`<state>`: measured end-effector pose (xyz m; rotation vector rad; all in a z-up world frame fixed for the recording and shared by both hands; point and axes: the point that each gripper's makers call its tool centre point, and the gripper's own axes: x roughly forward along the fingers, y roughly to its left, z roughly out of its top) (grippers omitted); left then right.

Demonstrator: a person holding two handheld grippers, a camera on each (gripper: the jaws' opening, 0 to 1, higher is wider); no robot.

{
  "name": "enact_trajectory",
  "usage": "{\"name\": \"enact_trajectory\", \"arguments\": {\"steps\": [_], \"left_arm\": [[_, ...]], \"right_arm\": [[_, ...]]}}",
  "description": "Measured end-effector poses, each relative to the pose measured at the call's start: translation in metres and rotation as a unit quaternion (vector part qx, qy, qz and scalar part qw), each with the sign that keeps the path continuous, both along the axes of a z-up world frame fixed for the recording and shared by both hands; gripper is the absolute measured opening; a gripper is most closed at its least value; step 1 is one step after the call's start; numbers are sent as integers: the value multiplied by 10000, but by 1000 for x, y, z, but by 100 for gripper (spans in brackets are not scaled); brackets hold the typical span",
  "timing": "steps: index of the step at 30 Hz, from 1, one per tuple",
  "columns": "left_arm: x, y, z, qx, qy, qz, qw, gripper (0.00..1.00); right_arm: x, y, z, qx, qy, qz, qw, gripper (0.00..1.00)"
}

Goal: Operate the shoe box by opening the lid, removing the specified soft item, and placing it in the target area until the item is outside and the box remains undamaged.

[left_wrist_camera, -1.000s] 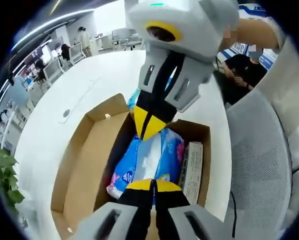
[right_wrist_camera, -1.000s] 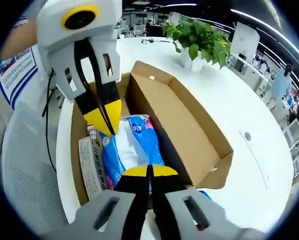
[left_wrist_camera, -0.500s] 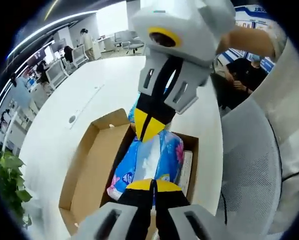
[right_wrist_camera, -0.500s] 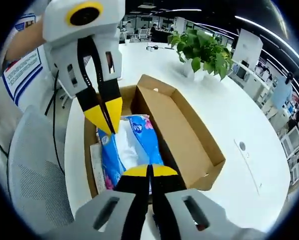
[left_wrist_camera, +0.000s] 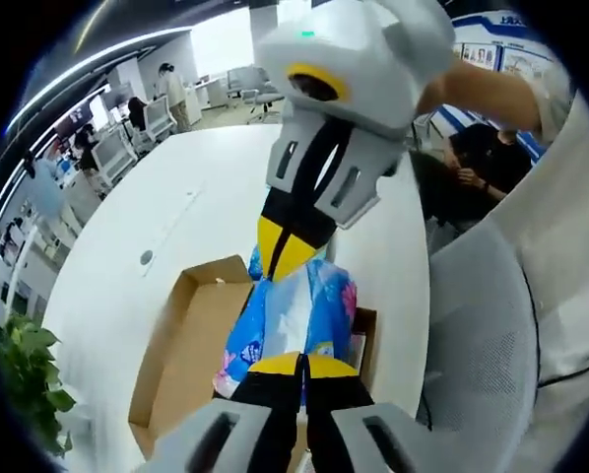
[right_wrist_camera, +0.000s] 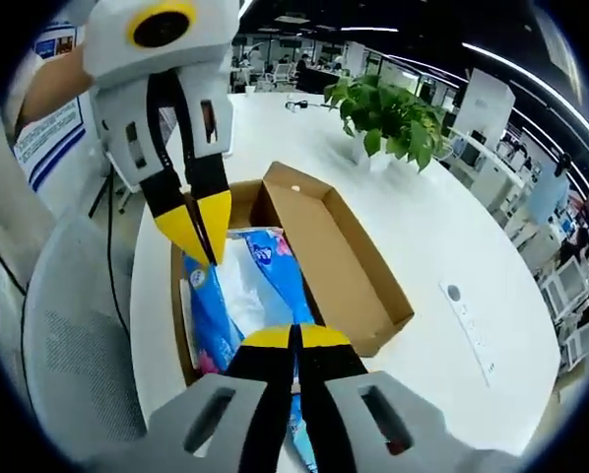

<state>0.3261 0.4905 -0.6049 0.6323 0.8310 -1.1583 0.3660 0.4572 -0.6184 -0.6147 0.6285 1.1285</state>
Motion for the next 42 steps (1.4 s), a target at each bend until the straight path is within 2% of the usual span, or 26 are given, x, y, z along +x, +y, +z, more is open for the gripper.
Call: {"name": "enact_trajectory", "arguments": {"steps": [11,42], "left_arm": [[2,-45,6,-43,1,-227,9997,0],[19,-152,-6,-143,86,-873,9960,0]], "right_arm": [[6,-43,9,-85,-117,-179,9997,0],[24,-154,-4,-263,-99,-686,9973,0]]}}
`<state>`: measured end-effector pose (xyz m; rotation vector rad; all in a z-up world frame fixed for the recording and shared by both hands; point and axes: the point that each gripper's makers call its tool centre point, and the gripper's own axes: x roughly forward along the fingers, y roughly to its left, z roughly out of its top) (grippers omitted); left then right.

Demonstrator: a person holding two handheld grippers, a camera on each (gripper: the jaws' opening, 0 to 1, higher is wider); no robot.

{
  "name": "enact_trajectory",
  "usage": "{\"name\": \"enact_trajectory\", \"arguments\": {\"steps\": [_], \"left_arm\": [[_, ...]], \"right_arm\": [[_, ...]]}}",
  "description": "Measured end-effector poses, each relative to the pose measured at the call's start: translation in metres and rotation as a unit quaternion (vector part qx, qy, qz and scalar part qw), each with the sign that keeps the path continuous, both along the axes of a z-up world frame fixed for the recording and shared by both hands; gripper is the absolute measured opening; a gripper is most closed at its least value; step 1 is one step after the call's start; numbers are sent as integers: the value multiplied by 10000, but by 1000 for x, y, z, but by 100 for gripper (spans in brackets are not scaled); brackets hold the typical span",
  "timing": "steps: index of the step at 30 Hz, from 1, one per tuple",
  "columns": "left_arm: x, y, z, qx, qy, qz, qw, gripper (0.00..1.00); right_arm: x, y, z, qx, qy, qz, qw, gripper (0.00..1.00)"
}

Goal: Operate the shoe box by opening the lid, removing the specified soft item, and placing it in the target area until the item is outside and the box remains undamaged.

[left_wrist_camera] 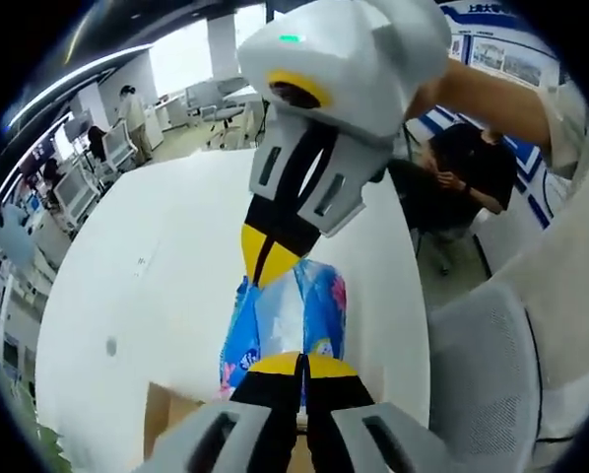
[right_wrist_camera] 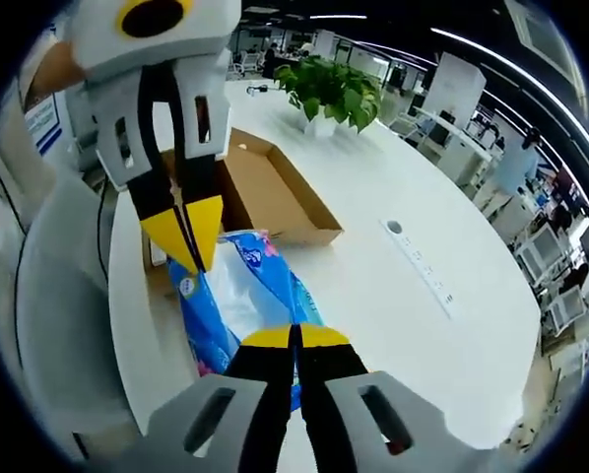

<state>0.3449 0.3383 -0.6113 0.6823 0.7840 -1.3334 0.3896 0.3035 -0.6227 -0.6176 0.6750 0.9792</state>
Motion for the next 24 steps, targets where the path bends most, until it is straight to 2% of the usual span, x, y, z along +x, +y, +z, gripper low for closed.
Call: {"name": "enact_trajectory", "arguments": {"steps": [24], "left_arm": [[16,-83,-9,-137,89,-399,9991,0]], "right_arm": [[20,-80,-5,-165,-60,-367,9992,0]]}}
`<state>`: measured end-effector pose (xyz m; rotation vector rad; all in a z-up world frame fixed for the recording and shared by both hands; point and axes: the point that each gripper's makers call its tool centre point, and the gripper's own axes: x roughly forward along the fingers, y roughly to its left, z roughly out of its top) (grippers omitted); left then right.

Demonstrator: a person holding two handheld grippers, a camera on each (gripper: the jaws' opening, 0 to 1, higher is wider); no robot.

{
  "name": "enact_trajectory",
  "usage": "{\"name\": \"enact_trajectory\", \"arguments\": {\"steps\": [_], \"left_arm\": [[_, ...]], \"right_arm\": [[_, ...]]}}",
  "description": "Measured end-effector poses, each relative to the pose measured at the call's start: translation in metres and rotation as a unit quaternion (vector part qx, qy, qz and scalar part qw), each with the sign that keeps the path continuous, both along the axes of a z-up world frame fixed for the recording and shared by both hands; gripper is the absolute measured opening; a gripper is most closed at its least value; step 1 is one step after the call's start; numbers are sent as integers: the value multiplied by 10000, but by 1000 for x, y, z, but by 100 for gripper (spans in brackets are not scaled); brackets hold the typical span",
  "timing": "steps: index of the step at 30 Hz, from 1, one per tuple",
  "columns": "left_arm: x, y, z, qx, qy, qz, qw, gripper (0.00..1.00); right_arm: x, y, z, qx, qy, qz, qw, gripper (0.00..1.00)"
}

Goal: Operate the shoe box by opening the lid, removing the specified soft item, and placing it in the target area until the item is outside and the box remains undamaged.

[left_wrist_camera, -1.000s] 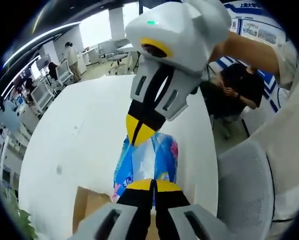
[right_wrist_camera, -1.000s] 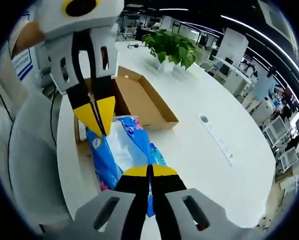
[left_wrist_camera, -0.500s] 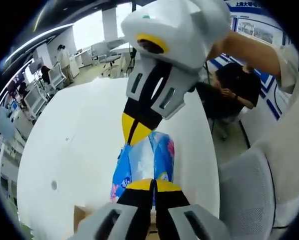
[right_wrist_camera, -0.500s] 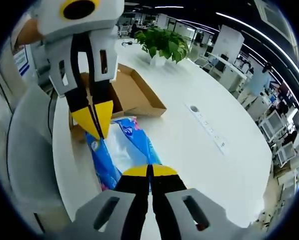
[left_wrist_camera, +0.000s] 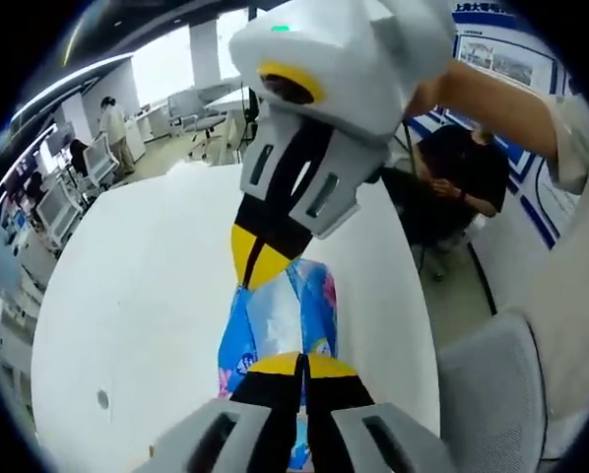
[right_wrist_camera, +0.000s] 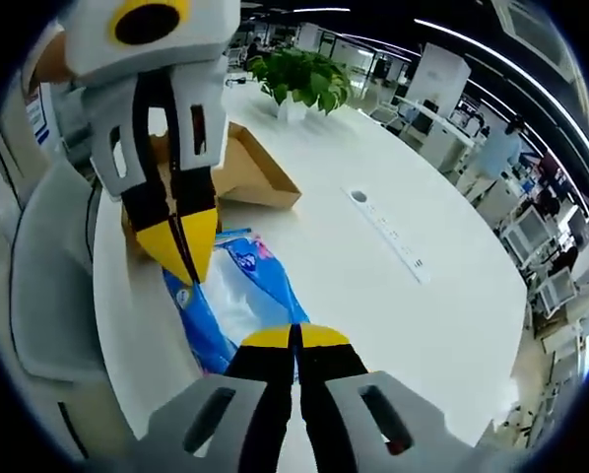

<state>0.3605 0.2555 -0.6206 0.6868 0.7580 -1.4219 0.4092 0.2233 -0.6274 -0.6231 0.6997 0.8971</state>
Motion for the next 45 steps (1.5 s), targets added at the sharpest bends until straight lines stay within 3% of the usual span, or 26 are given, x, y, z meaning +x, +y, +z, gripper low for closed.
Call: {"name": "enact_trajectory", "arguments": {"steps": [13,24,45], "left_arm": [[11,-35,-9,-99,69,-67,9999,0],[20,-63,-28,-178,235,-96,9995,0],[26,-86,-64,-192,553,-103,9982,0]], "right_arm": [[10,-39,-7,-128,-20,-159,9998,0],[20,-65,-30,-311,68,-276,9991,0],[28,-87,-67,-642,264,-377,9969,0]]}}
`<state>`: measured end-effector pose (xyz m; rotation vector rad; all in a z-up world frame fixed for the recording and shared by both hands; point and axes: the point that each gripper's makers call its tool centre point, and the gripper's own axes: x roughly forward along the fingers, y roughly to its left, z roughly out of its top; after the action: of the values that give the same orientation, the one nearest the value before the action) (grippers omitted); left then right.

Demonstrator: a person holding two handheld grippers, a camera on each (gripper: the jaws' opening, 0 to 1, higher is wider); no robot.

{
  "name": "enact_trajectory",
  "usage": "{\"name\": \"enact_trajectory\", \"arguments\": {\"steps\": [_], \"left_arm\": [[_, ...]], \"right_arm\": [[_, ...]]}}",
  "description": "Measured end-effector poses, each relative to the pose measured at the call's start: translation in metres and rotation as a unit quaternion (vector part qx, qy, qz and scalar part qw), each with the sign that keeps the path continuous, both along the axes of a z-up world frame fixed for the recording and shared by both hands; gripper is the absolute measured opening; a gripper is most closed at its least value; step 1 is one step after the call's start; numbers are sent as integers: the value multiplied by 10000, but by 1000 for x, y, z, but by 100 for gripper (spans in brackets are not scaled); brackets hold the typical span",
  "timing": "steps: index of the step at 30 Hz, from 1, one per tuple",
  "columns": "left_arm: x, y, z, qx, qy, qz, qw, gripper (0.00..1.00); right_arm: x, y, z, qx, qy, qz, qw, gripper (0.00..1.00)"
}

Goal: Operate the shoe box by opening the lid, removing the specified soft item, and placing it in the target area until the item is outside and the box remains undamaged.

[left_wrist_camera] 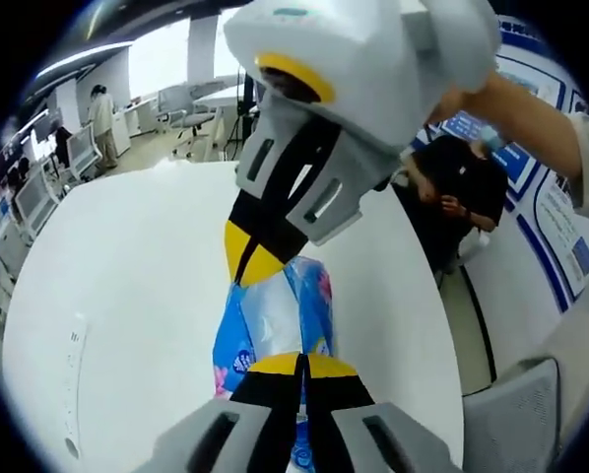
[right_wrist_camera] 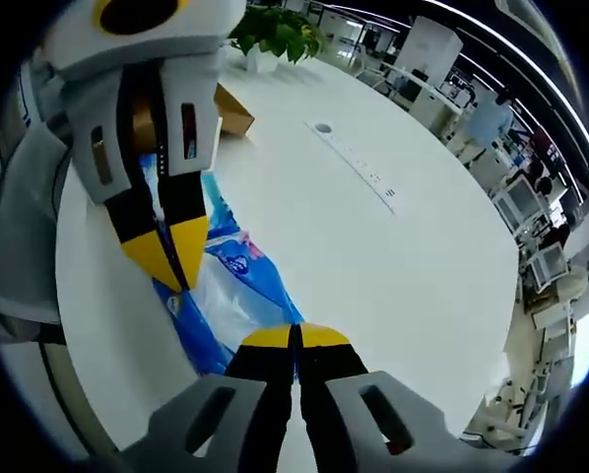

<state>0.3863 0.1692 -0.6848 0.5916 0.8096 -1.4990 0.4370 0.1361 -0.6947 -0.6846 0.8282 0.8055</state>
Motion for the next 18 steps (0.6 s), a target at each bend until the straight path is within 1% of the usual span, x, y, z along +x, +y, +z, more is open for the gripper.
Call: {"name": "enact_trajectory", "arguments": {"steps": [5,8,13,18], "left_arm": [[-1,-3,-11,11,106,6,9999,0],[-3,-7,-20,45,148,-27,9999,0],[-4,-10,-27,47,224,-35,9997,0],[-8,-10,-33,71,263,-88,9996,0]], "right_arm": [[-2,-4,-9,-104,57,27,9999,0],[-3,-5,-14,-160,104,68,9998,0],[-4,-7,-23,-252,162,127,9995,0],[-4,-7,-28,-231,194,121,9995,0]]}}
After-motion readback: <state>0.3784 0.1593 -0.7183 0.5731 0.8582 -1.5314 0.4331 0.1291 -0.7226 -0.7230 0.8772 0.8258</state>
